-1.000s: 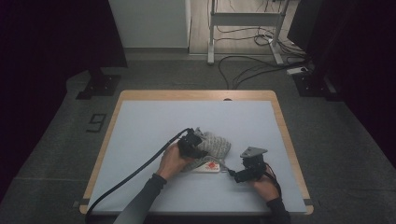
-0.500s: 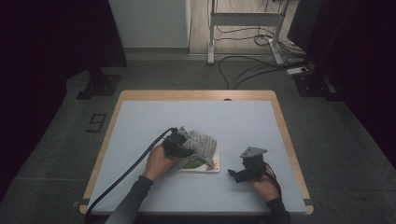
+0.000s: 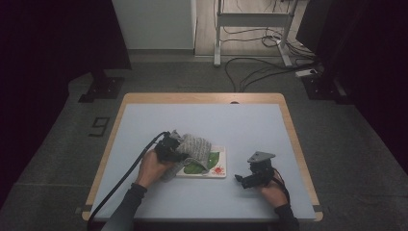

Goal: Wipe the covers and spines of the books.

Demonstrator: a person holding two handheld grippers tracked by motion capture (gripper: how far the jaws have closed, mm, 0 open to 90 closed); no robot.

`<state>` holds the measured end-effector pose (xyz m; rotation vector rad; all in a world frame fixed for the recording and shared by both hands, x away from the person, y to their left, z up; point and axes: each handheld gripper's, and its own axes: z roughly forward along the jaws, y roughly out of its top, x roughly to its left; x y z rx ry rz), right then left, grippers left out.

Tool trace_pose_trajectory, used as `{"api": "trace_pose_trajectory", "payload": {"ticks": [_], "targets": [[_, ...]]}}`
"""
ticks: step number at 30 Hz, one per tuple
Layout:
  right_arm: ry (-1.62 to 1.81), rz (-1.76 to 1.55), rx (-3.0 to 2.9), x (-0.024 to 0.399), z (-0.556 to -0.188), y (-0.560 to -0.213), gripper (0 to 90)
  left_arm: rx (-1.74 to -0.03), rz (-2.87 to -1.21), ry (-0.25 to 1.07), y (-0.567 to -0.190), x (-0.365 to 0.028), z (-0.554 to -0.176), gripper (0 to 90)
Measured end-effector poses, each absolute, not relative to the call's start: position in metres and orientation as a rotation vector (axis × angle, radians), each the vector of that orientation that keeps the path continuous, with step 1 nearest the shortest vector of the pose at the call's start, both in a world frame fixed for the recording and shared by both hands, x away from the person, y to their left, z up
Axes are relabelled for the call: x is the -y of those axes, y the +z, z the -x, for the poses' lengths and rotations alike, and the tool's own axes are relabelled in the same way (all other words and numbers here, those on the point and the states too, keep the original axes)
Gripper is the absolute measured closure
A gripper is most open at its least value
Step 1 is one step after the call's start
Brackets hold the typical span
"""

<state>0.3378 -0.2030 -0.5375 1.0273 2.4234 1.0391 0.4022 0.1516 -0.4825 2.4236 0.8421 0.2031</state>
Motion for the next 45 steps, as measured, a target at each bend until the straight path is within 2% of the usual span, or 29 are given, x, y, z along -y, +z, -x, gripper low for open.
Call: {"api": "trace_pose_trajectory", "payload": {"ticks": [30,45], "targets": [[1.039,-1.027,-2.423,0.203,-0.338,-0.538,0.0,-0.806,-2.421,0.199,-0.484,-0.161,-0.361,62.2],[1.04,-1.028,-2.425,0.203,-0.338,-0.538,0.0,-0.742,-2.429,0.166,-0.486,-0.135,-0.362,62.2]]}}
